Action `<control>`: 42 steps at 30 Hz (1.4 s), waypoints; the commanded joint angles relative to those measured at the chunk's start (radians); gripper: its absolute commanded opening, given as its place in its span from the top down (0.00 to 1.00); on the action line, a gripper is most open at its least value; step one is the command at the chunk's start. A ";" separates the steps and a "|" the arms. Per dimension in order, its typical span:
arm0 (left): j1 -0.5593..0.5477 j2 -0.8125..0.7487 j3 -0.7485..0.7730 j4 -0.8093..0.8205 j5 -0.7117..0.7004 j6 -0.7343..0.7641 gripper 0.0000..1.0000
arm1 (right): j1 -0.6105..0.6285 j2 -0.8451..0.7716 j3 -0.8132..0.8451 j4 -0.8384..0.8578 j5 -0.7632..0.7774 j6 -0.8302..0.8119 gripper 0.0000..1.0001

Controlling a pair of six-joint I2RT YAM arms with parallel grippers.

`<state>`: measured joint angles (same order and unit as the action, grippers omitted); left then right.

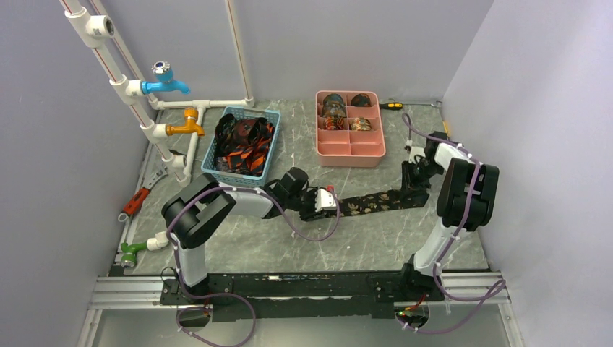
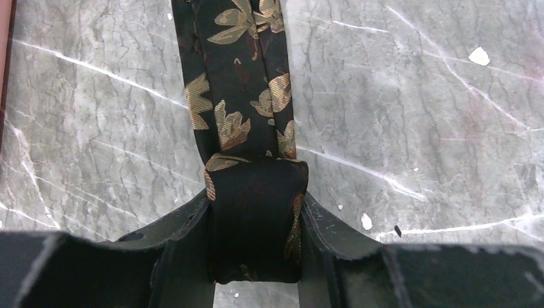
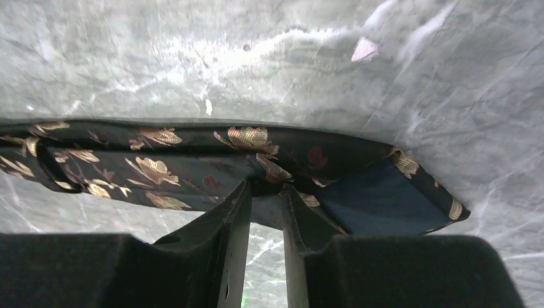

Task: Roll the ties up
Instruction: Roll the tie at the center of the board.

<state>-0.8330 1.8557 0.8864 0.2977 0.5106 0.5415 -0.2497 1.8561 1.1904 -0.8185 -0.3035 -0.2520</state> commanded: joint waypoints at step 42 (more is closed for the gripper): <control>0.057 -0.006 -0.038 -0.135 -0.022 -0.224 0.54 | 0.401 -0.005 -0.215 0.209 -0.292 0.297 0.63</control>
<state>-0.7868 1.8324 0.8684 0.2714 0.5461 0.3782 0.1543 1.8217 0.9604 -0.6445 -0.7364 0.0757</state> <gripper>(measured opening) 0.449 0.364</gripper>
